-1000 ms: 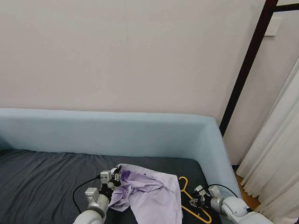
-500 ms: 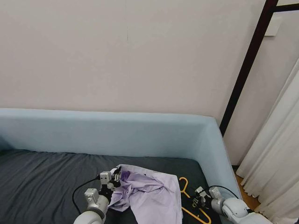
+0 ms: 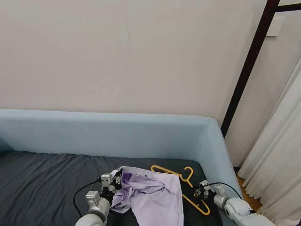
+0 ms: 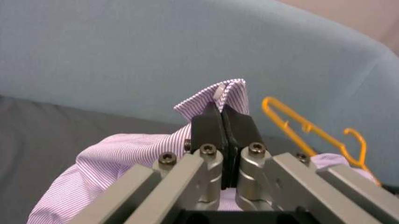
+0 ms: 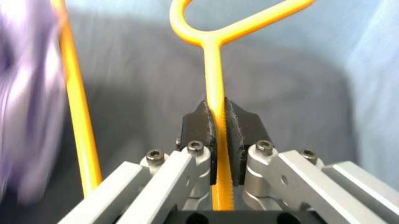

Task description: Pick up the clothes from the sofa and hang them on the clothes hanger.

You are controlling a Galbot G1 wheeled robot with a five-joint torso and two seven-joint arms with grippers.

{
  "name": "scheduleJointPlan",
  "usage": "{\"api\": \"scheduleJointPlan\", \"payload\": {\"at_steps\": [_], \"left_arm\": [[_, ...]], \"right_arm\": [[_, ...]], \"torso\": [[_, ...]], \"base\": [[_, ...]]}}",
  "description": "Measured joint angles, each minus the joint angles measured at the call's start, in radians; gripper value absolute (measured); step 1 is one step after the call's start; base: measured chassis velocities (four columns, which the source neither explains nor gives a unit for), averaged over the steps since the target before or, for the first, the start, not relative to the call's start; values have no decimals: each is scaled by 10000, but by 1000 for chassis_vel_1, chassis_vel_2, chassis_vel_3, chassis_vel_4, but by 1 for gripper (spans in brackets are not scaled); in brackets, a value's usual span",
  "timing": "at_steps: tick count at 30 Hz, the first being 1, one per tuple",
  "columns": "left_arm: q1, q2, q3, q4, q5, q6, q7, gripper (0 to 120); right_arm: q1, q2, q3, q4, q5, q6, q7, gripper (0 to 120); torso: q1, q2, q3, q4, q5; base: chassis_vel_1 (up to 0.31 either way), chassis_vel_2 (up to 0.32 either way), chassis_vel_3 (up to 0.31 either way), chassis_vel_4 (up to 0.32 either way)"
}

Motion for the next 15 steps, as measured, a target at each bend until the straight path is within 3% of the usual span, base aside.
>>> {"api": "scheduleJointPlan", "payload": {"at_steps": [8, 15], "left_arm": [[-22, 69, 8, -91, -1, 15, -7, 0], [-60, 45, -36, -117, 81, 43, -6, 0]], "right_arm": [[159, -198, 189, 1132, 383, 623, 1619, 4], [-1223, -640, 598, 3131, -1902, 1249, 3187, 4]], "torso": [[0, 0, 0, 1, 2], [0, 1, 0, -3, 1]], "base": [[0, 0, 0, 0], [0, 0, 0, 0]]}}
